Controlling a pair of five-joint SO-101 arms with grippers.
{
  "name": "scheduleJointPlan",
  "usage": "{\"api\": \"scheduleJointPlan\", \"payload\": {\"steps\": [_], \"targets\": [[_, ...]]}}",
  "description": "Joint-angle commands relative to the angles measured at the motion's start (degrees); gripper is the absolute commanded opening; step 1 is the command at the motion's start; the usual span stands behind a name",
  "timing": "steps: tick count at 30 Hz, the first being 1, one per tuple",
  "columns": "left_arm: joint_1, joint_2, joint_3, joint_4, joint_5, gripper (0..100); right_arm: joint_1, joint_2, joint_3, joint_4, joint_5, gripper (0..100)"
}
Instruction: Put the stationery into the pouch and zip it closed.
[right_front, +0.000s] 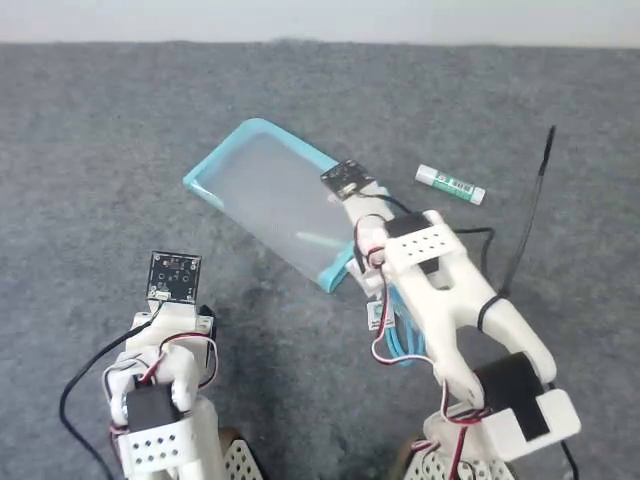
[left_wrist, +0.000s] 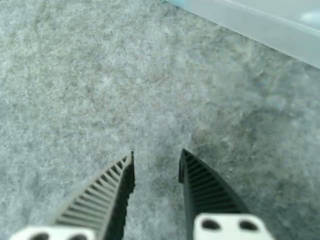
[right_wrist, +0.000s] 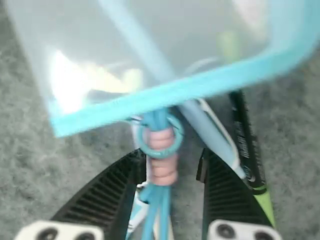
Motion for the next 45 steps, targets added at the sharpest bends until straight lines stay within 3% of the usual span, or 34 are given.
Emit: {"api": "scheduleJointPlan", "payload": {"steps": [1,14,22,30,36,42,45], "targets": [[-0.26,-0.97,-0.48,-2.11,-0.62,14,1.54,-0.48,-0.09,-1.63,1.49,17.2],[-0.26,-0.97,-0.48,-2.11,-0.62,14,1.19,4.35,-0.53,-3.91,1.49,16.9],[-0.26,-0.97,-0.48,-2.11,-0.62,14,1.63,3.21,-1.32,-4.79,0.97,3.9],[-0.26,-0.97,-0.48,-2.46,-0.53,14,1.71,-7.69,-1.41,1.71,-1.93,0.7],[-0.7,-1.05,-0.48,-7.56,-1.23,14,1.19,-24.57,-1.41,12.88,3.6,0.7],[-0.35,-1.05,-0.75,-12.4,-13.01,14,-0.04,-37.67,-1.32,20.0,6.68,0.7],[-0.53,-0.62,-1.45,-14.68,-13.36,15,-5.05,-38.9,-1.32,21.58,6.95,0.7]]}}
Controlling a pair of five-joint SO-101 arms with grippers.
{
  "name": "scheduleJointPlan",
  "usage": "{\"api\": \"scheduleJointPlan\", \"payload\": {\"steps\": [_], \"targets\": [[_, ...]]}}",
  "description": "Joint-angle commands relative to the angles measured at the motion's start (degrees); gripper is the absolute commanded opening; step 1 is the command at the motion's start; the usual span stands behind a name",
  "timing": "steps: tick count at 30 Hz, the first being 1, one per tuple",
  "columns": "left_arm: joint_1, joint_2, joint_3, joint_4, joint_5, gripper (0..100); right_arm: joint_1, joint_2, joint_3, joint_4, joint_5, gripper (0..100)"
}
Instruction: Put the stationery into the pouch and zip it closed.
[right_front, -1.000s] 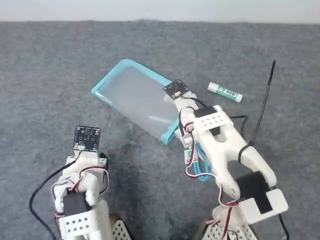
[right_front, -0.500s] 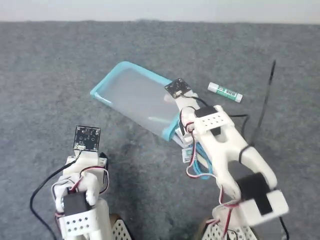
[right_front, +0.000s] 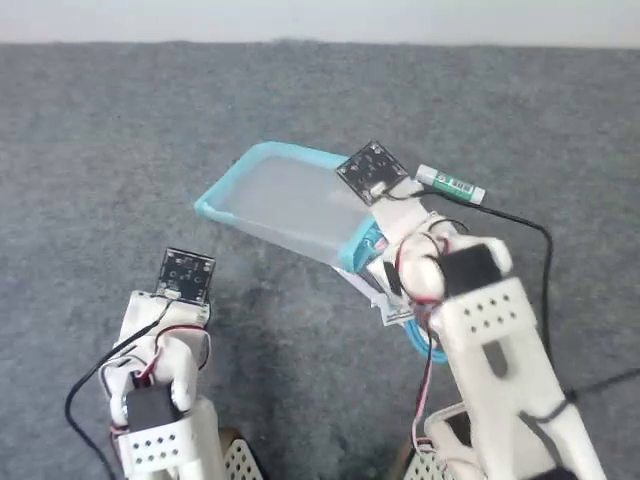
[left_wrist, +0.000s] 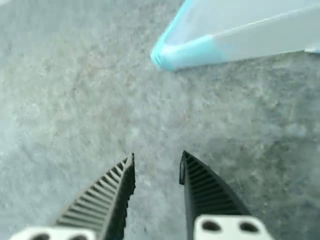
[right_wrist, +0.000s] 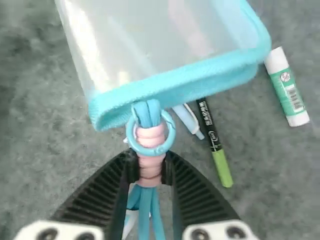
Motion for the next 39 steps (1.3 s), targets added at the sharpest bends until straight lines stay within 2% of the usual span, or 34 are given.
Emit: {"api": "scheduleJointPlan", "payload": {"steps": [1,4,7,14,18,23,27,30,35,39], "targets": [[-0.09,-0.62,-2.15,-3.69,-2.29,15,-6.55,-3.38,-1.49,1.63,1.14,0.7],[-0.18,-0.53,-7.16,-1.67,-2.11,20,-10.95,-0.4,-1.93,1.01,0.62,0.7],[-0.18,2.9,-13.58,-0.79,-2.02,21,-10.95,4.0,-4.84,0.22,-0.35,0.7],[0.88,31.82,-32.57,-1.41,5.1,22,-10.59,11.21,-14.59,-0.22,-5.89,0.7],[9.05,43.16,-41.01,0.09,6.95,22,-10.33,11.47,-14.15,-2.77,-6.86,0.7],[19.69,38.15,-40.13,1.05,12.31,23,-8.84,11.3,-13.01,-5.93,-10.2,0.7],[23.91,30.24,-38.02,4.22,12.22,30,-8.22,9.89,-3.69,-18.15,-13.8,0.7],[25.67,25.05,-35.3,4.48,12.04,31,-8.22,3.56,4.66,-26.24,-15.91,0.6],[25.93,21.98,-34.07,4.4,12.04,31,-9.19,-6.2,6.86,-22.46,-14.68,0.6],[25.93,24.62,-30.02,-1.85,12.31,31,-12.88,-7.34,6.95,-20.09,-13.54,0.6]]}}
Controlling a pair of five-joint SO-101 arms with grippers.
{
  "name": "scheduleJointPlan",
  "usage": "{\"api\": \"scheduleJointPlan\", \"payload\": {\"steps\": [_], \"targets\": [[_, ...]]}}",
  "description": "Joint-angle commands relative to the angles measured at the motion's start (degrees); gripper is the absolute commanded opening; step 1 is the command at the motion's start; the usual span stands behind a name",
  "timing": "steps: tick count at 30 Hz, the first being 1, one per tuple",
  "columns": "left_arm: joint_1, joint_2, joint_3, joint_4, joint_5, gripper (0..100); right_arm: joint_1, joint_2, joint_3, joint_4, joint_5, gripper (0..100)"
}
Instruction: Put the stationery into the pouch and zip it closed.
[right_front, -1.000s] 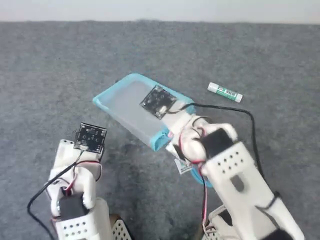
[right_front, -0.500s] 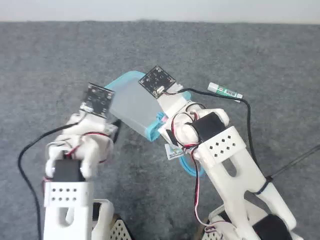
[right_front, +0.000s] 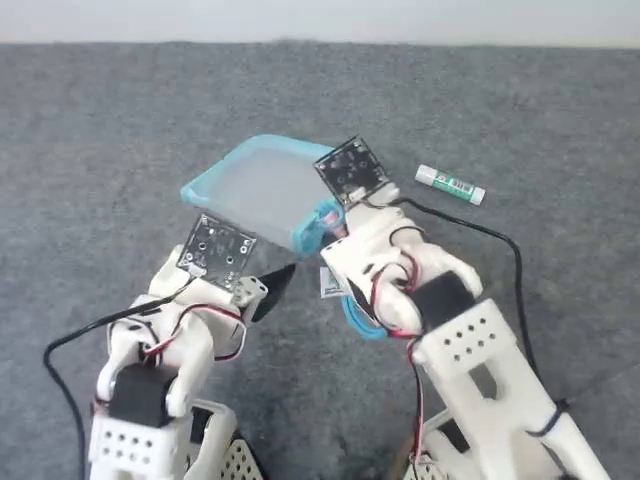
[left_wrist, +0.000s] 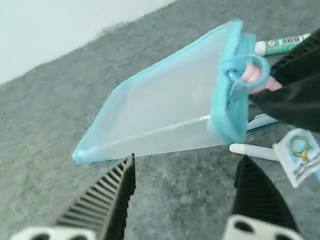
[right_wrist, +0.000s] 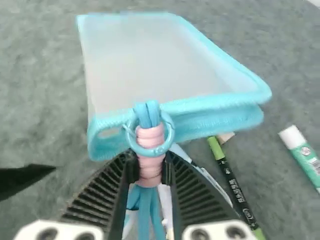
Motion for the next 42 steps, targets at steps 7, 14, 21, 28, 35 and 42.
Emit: {"api": "scheduleJointPlan", "payload": {"steps": [7,14,21,28,35,42], "targets": [[0.09,6.15,4.44,-11.96,0.97,31,-4.0,-3.12,-0.35,1.45,1.58,0.6],[-0.53,6.15,4.35,-12.13,0.97,31,-4.09,-3.12,2.37,1.36,3.52,0.6],[-4.75,6.51,4.97,-14.15,0.7,30,-3.82,-3.21,2.81,1.8,3.69,0.6],[-9.14,6.59,7.96,-17.76,0.44,30,-1.27,-3.74,2.73,3.91,5.89,0.6],[-12.92,6.59,8.57,-19.34,0.53,30,2.42,-3.74,2.73,4.7,6.07,0.6],[-13.89,6.59,11.91,-23.03,-0.88,30,2.95,-3.82,2.73,5.93,7.47,0.6]]}}
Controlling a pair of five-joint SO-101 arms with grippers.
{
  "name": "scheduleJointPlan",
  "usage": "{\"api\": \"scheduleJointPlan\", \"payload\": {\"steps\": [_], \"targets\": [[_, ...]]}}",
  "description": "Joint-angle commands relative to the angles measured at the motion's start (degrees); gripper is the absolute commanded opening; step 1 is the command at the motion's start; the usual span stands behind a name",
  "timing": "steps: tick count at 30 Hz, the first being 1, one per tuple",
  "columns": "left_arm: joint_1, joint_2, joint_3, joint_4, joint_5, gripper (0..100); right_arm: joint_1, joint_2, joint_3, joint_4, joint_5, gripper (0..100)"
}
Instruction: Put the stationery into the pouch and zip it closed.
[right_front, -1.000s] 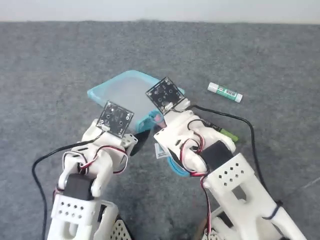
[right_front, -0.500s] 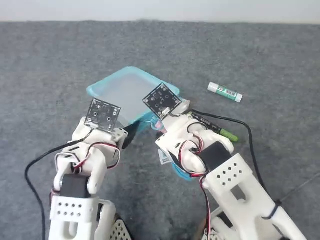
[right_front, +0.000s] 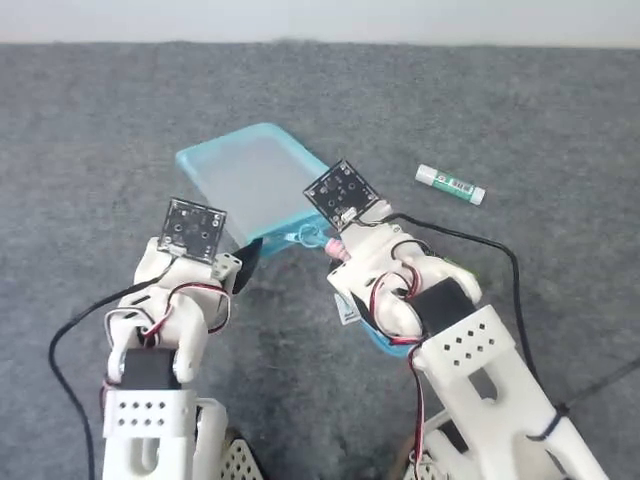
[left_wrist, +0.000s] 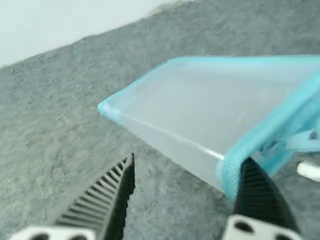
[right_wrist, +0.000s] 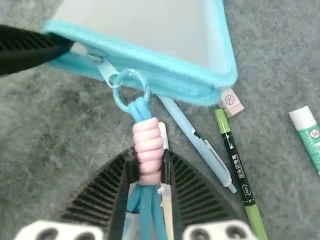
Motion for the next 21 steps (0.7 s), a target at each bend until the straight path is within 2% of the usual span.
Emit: {"api": "scheduleJointPlan", "payload": {"steps": [1,6,14,21], "targets": [[-1.41,0.79,-0.4,-2.37,-1.32,30,1.45,-3.03,-0.62,0.84,0.97,0.6],[-2.2,0.79,-0.31,-2.37,-1.41,30,1.71,-3.03,-0.7,1.71,1.05,0.6],[-3.96,0.79,-0.22,-3.16,-1.32,30,7.08,-5.49,-0.53,4.09,2.46,0.6],[-1.85,0.79,-0.13,-2.81,-1.14,30,4.7,-7.52,-0.35,4.35,2.02,0.6]]}}
